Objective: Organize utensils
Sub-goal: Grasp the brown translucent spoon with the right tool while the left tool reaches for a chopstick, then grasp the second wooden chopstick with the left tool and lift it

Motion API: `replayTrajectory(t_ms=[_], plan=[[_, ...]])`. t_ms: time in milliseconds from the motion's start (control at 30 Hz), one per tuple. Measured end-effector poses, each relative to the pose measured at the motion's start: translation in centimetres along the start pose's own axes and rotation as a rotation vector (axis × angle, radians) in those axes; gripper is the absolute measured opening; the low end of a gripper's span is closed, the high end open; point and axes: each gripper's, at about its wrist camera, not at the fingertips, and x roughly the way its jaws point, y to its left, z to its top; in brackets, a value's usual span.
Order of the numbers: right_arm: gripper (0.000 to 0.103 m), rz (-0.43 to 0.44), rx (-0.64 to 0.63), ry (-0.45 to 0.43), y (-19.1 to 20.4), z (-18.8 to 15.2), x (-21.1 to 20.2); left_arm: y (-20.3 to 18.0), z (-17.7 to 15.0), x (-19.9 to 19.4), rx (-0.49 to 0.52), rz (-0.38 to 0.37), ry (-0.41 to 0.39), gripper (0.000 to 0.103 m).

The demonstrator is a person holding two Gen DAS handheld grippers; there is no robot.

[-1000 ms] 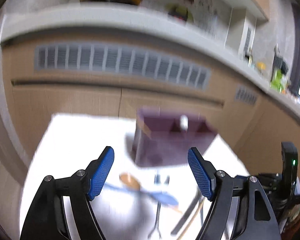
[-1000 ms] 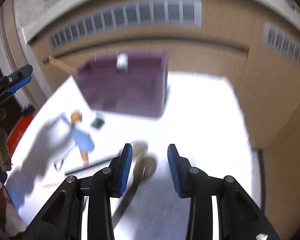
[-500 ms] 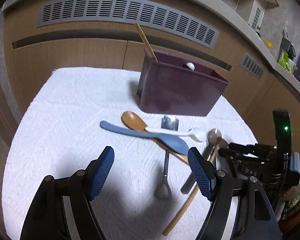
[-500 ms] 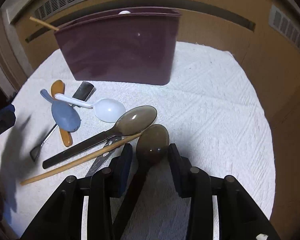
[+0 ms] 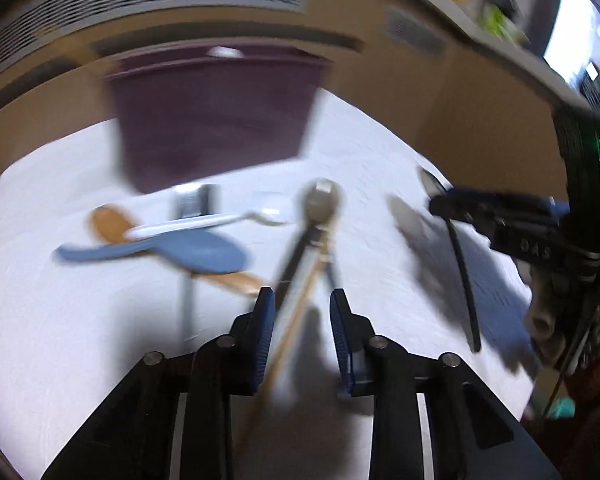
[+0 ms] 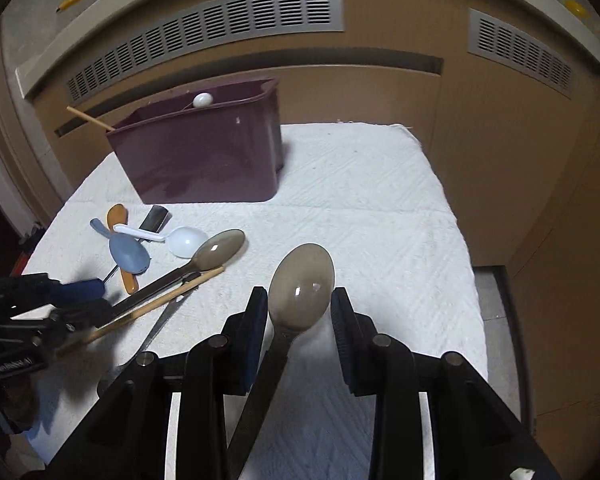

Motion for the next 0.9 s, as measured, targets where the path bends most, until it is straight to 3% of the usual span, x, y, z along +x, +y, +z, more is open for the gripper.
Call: replayTrajectory(t_ms=[133,367,733,900], plan=[[0.03,0.016,0.027,-0.001,-1.0,-1.0,-0.5,-2.2,1.0,2.1,0.101,0.053,0.074,0.02],[0.03,0.049,0.061,0.02,-1.5,-1.9,0.8,-1.4,2.1,3.1,0.044,0.125,0.094,0.02],[0.03,0.057,0.044,0.027,-1.2,-2.4,1.5,1.0,1.6,1.2,-0.003,0.139,0.071,0.02],[0.03,0.058,0.036,0.034,-0.9,-2.5,1.8,1.0,1.2,0.7,-0.016,0.087,0.098,0.02]])
